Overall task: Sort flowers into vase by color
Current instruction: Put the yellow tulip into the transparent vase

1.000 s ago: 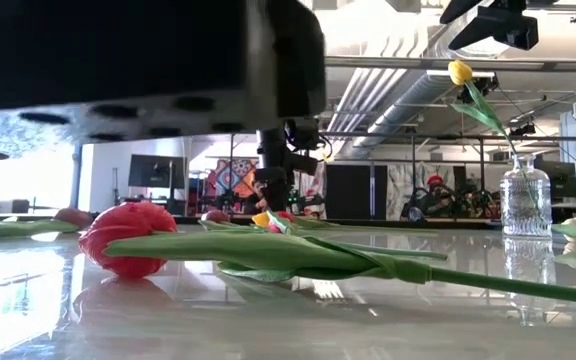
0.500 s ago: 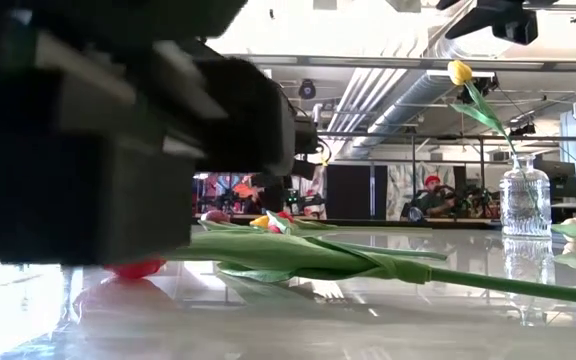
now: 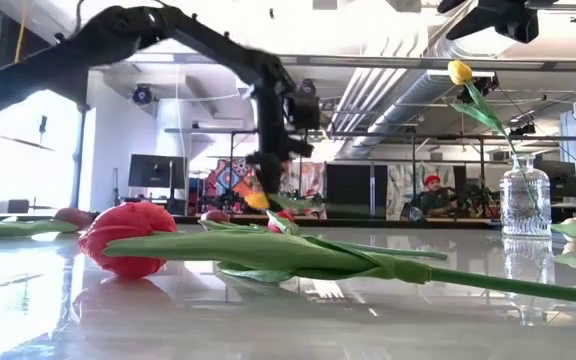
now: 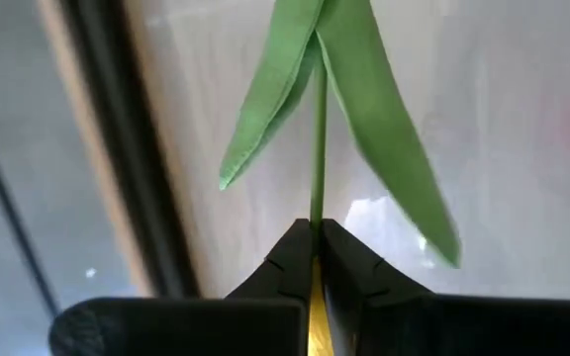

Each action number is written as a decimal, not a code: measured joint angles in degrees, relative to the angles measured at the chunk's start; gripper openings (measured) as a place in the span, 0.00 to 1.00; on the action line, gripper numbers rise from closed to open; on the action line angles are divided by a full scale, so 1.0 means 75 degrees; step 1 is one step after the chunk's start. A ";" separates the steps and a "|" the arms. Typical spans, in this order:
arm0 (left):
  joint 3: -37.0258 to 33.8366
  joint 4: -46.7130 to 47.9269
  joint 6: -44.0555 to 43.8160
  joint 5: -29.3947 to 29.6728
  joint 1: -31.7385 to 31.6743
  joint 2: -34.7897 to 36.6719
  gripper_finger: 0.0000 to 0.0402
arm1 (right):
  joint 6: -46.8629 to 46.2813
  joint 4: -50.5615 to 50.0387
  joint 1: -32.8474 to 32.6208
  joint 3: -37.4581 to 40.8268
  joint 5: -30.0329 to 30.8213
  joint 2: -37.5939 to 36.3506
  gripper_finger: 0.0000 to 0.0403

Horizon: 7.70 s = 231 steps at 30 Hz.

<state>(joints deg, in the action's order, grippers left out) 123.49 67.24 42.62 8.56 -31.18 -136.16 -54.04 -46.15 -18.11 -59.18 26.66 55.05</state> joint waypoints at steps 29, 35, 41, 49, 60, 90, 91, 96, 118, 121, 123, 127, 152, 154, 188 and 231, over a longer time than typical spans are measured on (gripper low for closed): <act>-0.0706 0.0046 0.4490 0.4353 0.3320 0.3839 0.00 | 0.1249 0.1365 0.0015 0.0000 -0.0008 -0.0001 0.42; -0.0706 -0.0250 0.5273 0.5100 0.4028 0.4385 0.00 | 0.1769 0.2348 0.0015 0.0000 -0.0098 -0.0006 0.42; -0.0706 -0.0868 0.5832 0.5891 0.4646 0.4801 0.00 | 0.1955 0.3249 0.0230 0.0000 -0.0583 -0.0007 0.42; -0.0703 -0.2517 0.7338 0.6113 0.5341 0.4999 0.00 | 0.1929 0.4545 0.1199 0.0000 -0.2460 -0.0006 0.45; -0.0700 -0.3893 0.9291 0.5274 0.5791 0.4998 0.00 | 0.1947 0.5483 0.2374 0.0000 -0.4290 0.0000 0.55; -0.0718 -0.4681 1.0401 0.4027 0.5595 0.4934 0.00 | 0.2468 0.7568 0.2678 -0.0003 -0.6331 0.1384 0.40; -0.0721 -0.4690 1.0405 0.4014 0.5595 0.4934 0.00 | 0.2477 0.7563 0.2678 -0.0003 -0.6322 0.1376 0.38; -0.0721 -0.4745 1.0261 0.3972 0.5595 0.4934 0.00 | 0.2710 0.7512 0.2678 -0.0006 -0.6243 0.1349 0.20; -0.0540 -0.4774 0.2096 0.3090 0.5528 0.5410 0.36 | 0.4810 0.7452 0.2502 -0.0004 -0.3119 0.0615 0.00; -0.0528 -0.4520 0.0239 0.2260 0.5180 0.5789 0.42 | 0.5155 0.7458 0.2500 -0.0006 -0.2982 0.0429 0.00; -0.0528 -0.4246 -0.0995 0.1524 0.4802 0.6035 0.44 | 0.5423 0.7432 0.2500 -0.0006 -0.2953 0.0347 0.00; -0.0528 -0.3707 -0.3088 -0.0272 0.3933 0.6379 0.45 | 0.5953 0.7429 0.2431 -0.0006 -0.2955 0.0303 0.00; -0.0528 -0.3521 -0.4009 -0.2209 0.2996 0.6501 0.44 | 0.6385 0.5989 0.2393 -0.0006 -0.2406 -0.0583 0.00; -0.0528 -0.3524 -0.4009 -0.2209 0.2996 0.6501 0.44 | 0.6532 0.5578 0.2393 -0.0006 -0.2322 -0.0904 0.00; -0.0528 -0.3521 -0.4002 -0.2195 0.2998 0.6498 0.44 | 0.7615 0.1156 0.2393 -0.0006 0.1708 -0.4304 0.00; -0.0528 -0.3521 -0.4001 -0.2198 0.2999 0.6498 0.44 | 0.6232 0.1055 0.2396 0.2410 0.4281 -0.5511 0.00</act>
<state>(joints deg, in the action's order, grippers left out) 119.52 40.84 12.62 -7.92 -8.69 -87.42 -7.30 -38.24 -0.14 -41.10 58.77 13.72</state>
